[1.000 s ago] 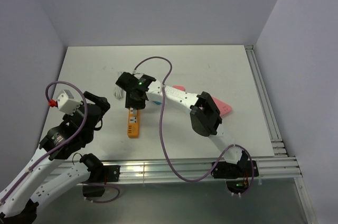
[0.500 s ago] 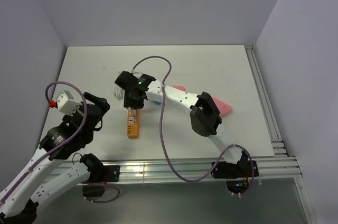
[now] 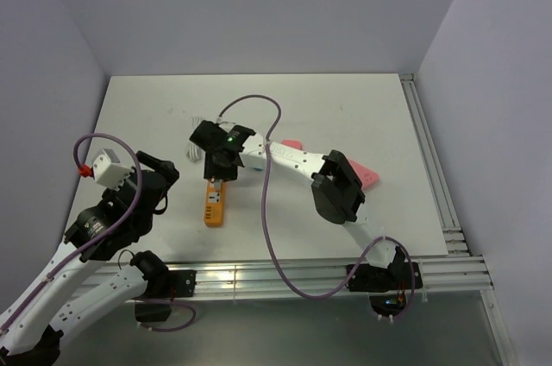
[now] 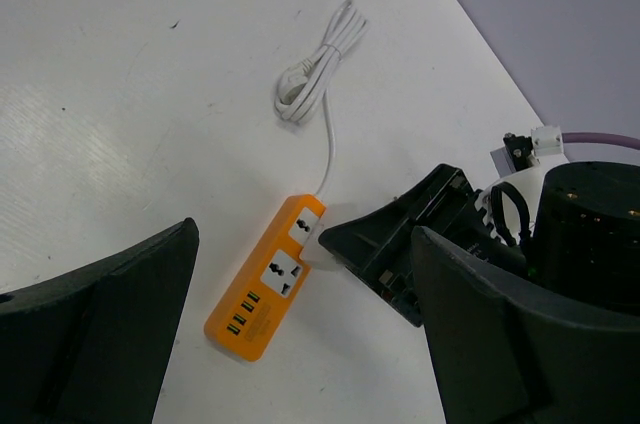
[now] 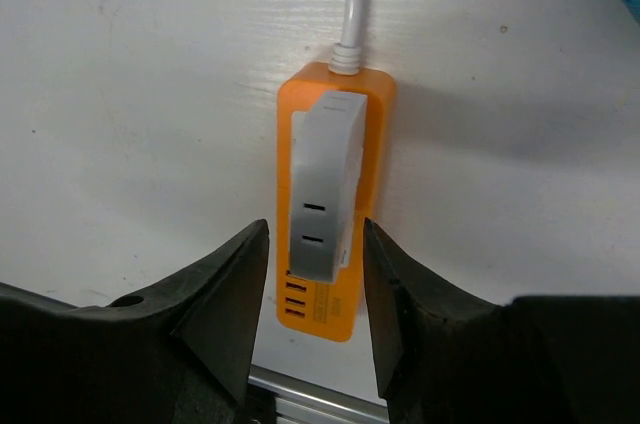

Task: Insert the plug

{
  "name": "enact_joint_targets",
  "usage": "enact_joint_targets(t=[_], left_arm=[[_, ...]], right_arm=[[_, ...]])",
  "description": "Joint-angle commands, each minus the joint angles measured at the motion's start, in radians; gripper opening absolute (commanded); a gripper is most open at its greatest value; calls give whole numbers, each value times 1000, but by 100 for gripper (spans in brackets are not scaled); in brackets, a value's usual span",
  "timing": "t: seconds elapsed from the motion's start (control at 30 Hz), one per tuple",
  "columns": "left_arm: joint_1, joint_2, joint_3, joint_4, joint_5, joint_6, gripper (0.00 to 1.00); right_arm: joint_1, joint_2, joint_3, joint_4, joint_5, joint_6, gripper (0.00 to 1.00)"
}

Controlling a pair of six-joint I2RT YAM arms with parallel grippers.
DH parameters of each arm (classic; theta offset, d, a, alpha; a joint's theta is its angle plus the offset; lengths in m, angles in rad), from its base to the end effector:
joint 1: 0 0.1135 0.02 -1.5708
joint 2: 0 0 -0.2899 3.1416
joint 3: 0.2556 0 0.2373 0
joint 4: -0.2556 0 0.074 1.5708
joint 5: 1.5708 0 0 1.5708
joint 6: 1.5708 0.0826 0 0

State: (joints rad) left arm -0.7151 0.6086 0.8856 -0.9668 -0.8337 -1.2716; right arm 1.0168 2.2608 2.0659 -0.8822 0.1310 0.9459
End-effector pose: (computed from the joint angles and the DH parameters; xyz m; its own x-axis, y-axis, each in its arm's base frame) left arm 0.1054 -0.0105 0.3173 -0.1507 -0.7198 -0.6776 -0.4563 0.6587 -0.5982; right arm 0.2803 0.4325 0.2142 -0.9284 0.0276 -0.3705 -0.0985 0.9433 0.3170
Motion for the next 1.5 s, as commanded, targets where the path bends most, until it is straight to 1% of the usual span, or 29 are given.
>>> enact_joint_targets(t=[0.0,0.2,0.3,0.37,0.47,0.53,0.57,0.6,0.67,0.7,0.73,0.77,0.8,0.83,0.87,0.9,0.97,1.0,1.03,1.13,1.27,1.47], left_arm=[[-3,3,-2,-19,1,-17,93],[-3,0,1,-30,-19,-29,93],[-3,5,0,-33,-19,-34,93],[-3,13,-5,-27,-16,-38,93],[-3,23,-4,-6,-1,-19,93],[-3,25,-5,19,17,30,92],[-3,22,-7,58,27,85,92],[-3,19,-10,82,34,113,92],[-3,4,-16,129,53,168,92],[-3,-4,-22,146,59,187,92],[-3,-21,-27,166,67,207,92],[-3,-29,-30,187,85,251,92],[-3,-38,-34,224,96,271,93],[-3,-47,-42,247,110,290,93],[-3,-68,-49,272,129,345,93],[-3,-79,-57,339,184,379,93],[-3,-111,-85,399,255,463,92],[-4,-122,-94,427,313,480,92],[-3,-131,-112,466,335,492,92],[-3,-156,-137,520,389,515,92],[-3,-138,-139,536,413,532,92],[-3,-84,-131,551,423,543,92]], right_arm=[[8,-130,-45,35,36,-9,50],[8,-250,-147,101,52,-33,53],[6,-282,-141,95,68,-65,60],[2,-296,-151,98,73,-82,60],[-40,-300,-159,81,73,-117,59],[-66,-302,-152,74,100,-189,58],[-70,-302,-138,66,122,-215,58],[-73,-302,-135,62,140,-275,60],[-90,-293,-130,52,206,-324,66],[-99,-290,-130,39,220,-358,71],[-112,-285,-130,31,228,-370,75],[-141,-280,-145,31,213,-386,75],[-159,-283,-165,64,187,-433,79],[-173,-282,-187,86,152,-462,79],[-190,-273,-211,100,128,-484,79],[-211,-265,-223,123,90,-531,82],[-225,-233,-236,135,50,-588,82],[-230,-221,-237,147,44,-636,85],[-231,-208,-239,152,39,-657,87],[-241,-167,-240,172,12,-714,91],[-280,-147,-276,238,-91,-762,93],[-308,-95,-260,246,-126,-825,94]])
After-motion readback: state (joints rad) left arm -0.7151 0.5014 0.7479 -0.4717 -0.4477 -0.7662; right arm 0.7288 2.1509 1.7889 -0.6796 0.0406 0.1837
